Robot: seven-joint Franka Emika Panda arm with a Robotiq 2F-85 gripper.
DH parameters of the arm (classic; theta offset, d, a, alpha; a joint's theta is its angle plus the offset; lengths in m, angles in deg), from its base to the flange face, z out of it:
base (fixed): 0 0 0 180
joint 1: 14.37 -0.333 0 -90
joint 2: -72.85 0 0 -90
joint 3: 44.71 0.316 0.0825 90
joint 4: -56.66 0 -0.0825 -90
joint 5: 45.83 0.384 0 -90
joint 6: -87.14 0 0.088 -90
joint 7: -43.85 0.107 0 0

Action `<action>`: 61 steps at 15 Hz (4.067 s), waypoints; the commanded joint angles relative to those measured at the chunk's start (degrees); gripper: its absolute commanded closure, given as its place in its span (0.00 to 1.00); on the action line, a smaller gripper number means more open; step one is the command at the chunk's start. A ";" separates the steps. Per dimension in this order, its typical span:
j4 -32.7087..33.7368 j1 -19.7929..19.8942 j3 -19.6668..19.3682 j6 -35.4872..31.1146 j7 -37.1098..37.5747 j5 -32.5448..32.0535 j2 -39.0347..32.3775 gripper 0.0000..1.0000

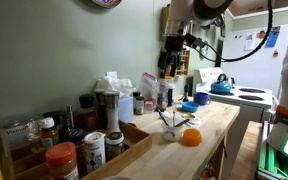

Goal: Pick up the red lid and put it on the upside down clear container

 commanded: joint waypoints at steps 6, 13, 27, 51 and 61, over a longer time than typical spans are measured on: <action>4.31 0.34 -0.23 0.14 15.50 -9.48 -13.90 0.00; 6.72 -3.15 -2.15 -20.54 23.41 -4.33 -24.50 0.00; 12.20 -11.08 -9.08 -29.27 23.71 -7.82 -36.89 0.00; 12.31 -11.01 -9.02 -29.30 23.67 -7.71 -36.90 0.00; 12.31 -11.01 -9.02 -29.31 23.67 -7.71 -36.90 0.00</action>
